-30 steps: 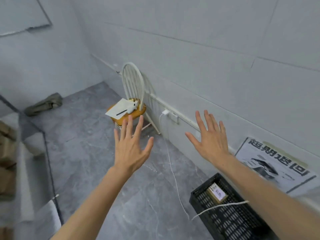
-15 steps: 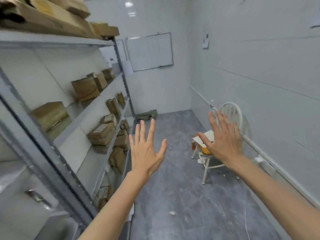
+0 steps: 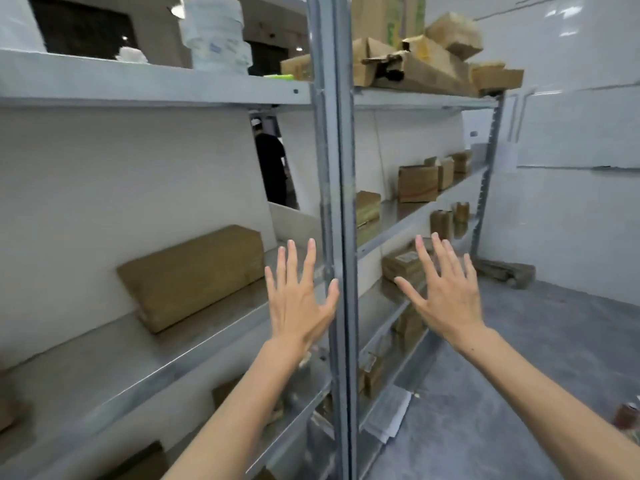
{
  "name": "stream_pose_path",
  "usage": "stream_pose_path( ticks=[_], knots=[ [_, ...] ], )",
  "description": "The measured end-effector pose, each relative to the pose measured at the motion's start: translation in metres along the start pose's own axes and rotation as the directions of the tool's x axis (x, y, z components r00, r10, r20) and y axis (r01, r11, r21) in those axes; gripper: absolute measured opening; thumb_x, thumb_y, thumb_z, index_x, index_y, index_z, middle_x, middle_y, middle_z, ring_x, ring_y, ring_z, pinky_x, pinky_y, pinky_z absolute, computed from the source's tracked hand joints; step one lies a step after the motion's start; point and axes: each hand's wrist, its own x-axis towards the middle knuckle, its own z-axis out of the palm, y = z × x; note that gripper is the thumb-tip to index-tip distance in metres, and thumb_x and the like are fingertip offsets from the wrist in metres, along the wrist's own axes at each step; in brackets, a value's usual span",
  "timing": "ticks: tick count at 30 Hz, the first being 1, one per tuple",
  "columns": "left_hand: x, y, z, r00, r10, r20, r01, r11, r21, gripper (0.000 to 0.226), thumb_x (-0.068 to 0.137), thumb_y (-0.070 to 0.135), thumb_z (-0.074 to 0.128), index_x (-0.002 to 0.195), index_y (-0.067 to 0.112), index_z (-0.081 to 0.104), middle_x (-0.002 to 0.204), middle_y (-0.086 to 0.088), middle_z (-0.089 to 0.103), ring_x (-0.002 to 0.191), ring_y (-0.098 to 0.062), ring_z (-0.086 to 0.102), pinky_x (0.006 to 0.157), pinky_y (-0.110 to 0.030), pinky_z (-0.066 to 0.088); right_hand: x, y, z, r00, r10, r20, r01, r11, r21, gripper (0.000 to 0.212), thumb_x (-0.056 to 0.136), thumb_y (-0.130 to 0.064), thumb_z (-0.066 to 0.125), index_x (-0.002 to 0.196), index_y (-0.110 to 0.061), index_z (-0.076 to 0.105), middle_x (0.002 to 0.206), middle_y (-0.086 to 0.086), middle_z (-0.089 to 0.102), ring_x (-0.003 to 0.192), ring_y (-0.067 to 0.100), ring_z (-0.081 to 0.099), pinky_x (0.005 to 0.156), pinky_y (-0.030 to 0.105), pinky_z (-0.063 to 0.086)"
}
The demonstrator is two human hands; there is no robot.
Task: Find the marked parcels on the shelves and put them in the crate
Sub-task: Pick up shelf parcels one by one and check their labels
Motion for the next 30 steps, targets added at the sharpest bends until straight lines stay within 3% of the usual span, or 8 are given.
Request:
stream_pose_path(
  ticks=[7,20,26,30],
  knots=[
    [-0.057,-0.067,-0.094,0.962,-0.231,-0.147,0.263,0.928,0.263,0.080,0.092,0.060,0.036,0.160,0.033,0.005,0.168,-0.008,0.006,0.156,-0.024,0.001,0.124,-0.053,0.008,0.014,-0.108,0.006,0.963,-0.267,-0.035,0.267,0.933,0.240,0.082,0.094,-0.070,0.030,0.160,-0.023,0.017,0.163,0.012,0.026,0.150,0.029,0.026,0.118,0.055,0.026],
    [-0.192,-0.113,-0.255,0.831,-0.414,-0.372,0.554,0.678,0.483,0.079,0.092,0.058,0.037,0.161,0.031,0.008,0.168,-0.009,0.009,0.156,-0.025,0.002,0.123,-0.055,0.011,-0.031,-0.273,-0.036,0.842,-0.527,-0.114,0.502,0.689,0.523,0.081,0.094,-0.069,0.030,0.160,-0.024,0.016,0.164,0.011,0.024,0.151,0.028,0.023,0.120,0.052,0.022],
    [-0.221,-0.148,-0.305,0.790,-0.445,-0.422,0.612,0.610,0.502,0.078,0.092,0.060,0.033,0.160,0.031,0.008,0.168,-0.011,0.012,0.156,-0.026,0.003,0.124,-0.053,0.011,-0.053,-0.350,-0.053,0.785,-0.599,-0.158,0.559,0.576,0.596,0.078,0.096,-0.066,0.029,0.158,-0.021,0.023,0.161,0.013,0.030,0.147,0.031,0.033,0.115,0.048,0.034],
    [-0.231,-0.180,-0.331,0.753,-0.484,-0.446,0.656,0.604,0.452,0.076,0.093,0.059,0.033,0.160,0.032,0.009,0.168,-0.010,0.011,0.155,-0.027,0.005,0.124,-0.051,0.011,-0.064,-0.401,-0.061,0.764,-0.633,-0.122,0.546,0.536,0.644,0.075,0.097,-0.065,0.030,0.159,-0.023,0.021,0.159,0.013,0.035,0.139,0.031,0.045,0.100,0.043,0.050]
  ],
)
